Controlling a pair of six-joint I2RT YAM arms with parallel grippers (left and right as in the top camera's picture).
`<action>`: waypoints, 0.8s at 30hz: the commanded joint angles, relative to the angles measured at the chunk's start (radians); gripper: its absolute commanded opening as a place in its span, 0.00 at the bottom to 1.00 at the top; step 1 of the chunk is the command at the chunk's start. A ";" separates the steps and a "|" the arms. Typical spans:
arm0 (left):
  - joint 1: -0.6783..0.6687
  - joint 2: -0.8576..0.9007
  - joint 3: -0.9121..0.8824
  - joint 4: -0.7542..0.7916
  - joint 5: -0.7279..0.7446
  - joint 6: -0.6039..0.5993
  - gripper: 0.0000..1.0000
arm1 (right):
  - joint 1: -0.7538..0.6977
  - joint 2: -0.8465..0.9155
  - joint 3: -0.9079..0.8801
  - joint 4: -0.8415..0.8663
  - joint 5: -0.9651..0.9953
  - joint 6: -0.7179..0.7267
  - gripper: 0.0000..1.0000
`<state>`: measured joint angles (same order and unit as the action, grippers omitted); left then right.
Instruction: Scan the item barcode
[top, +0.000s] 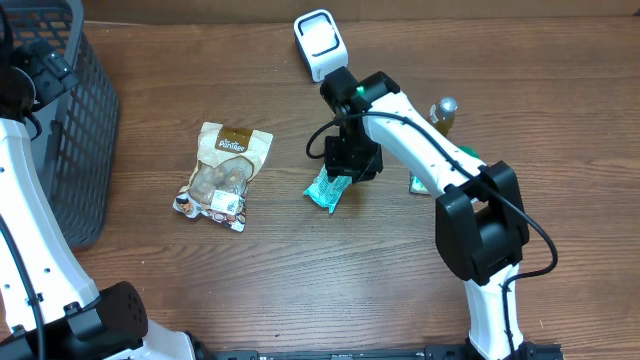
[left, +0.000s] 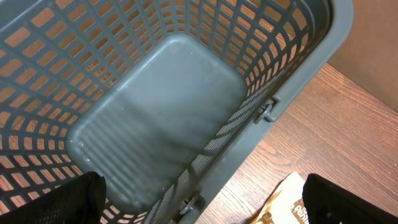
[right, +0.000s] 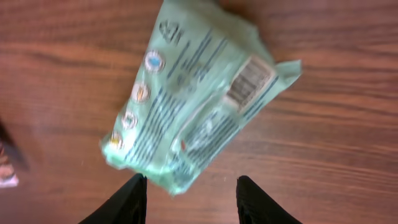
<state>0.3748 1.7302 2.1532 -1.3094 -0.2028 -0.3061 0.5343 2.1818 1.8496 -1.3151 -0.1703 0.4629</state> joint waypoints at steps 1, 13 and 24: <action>-0.003 0.003 0.009 0.004 -0.002 0.018 1.00 | 0.029 -0.029 0.015 0.031 0.097 0.069 0.43; -0.003 0.003 0.009 0.004 -0.003 0.018 0.99 | 0.073 -0.029 0.015 0.077 0.188 0.117 0.43; -0.003 0.003 0.009 0.004 -0.003 0.018 1.00 | 0.079 -0.028 -0.087 0.138 0.198 0.193 0.40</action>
<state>0.3748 1.7302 2.1532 -1.3094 -0.2028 -0.3061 0.6048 2.1815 1.8133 -1.1965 0.0086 0.6113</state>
